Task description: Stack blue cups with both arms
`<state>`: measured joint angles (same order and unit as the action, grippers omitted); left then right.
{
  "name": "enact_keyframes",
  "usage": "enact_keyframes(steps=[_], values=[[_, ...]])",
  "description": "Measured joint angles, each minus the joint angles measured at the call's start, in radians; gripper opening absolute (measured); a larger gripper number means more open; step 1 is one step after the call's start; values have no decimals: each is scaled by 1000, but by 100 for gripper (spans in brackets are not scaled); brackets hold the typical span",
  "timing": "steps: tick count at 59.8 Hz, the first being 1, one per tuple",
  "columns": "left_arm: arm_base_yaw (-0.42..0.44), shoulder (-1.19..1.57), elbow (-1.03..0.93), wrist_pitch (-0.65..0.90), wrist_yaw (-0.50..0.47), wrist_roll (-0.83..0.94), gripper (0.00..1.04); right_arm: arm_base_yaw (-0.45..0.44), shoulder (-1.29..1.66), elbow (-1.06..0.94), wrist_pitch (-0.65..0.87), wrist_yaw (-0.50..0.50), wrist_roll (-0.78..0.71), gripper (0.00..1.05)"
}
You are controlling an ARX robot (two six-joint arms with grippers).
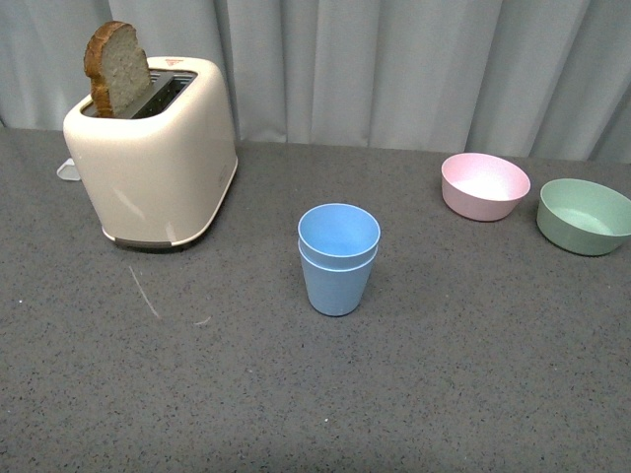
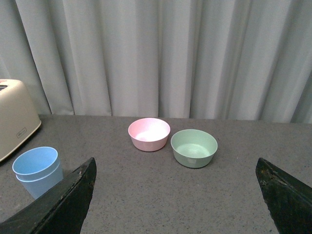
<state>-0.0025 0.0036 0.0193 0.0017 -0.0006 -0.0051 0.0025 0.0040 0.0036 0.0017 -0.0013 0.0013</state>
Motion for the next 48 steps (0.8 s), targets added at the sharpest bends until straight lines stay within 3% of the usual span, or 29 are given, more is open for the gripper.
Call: enact_keyframes(steps=[48], values=[[0,0,0,0,0,0,98,0,0,0,0,0,0,95]])
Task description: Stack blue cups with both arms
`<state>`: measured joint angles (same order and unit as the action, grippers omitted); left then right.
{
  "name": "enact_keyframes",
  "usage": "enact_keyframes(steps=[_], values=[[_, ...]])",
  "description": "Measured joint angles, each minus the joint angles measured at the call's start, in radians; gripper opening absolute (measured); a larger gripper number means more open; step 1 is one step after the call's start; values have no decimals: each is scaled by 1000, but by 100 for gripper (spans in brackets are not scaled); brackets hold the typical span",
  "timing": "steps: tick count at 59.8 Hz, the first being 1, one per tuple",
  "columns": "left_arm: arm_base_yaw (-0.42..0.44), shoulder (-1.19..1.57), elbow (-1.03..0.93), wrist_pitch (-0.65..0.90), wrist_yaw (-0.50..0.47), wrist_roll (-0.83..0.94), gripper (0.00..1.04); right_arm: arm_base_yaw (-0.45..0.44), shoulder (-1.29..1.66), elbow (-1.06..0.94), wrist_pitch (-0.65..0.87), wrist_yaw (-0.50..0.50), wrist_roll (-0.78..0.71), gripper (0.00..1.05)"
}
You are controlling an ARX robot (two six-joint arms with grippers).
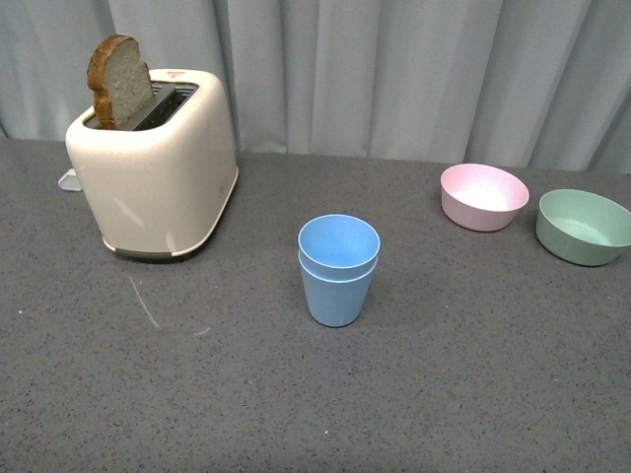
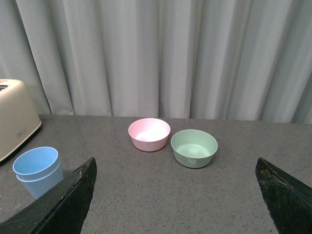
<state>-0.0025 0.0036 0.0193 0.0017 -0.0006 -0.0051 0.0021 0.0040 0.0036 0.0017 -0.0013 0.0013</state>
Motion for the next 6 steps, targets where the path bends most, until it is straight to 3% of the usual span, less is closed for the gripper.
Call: enact_keyframes(steps=[6], values=[[0,0,0,0,0,0,98,0,0,0,0,0,0,95]])
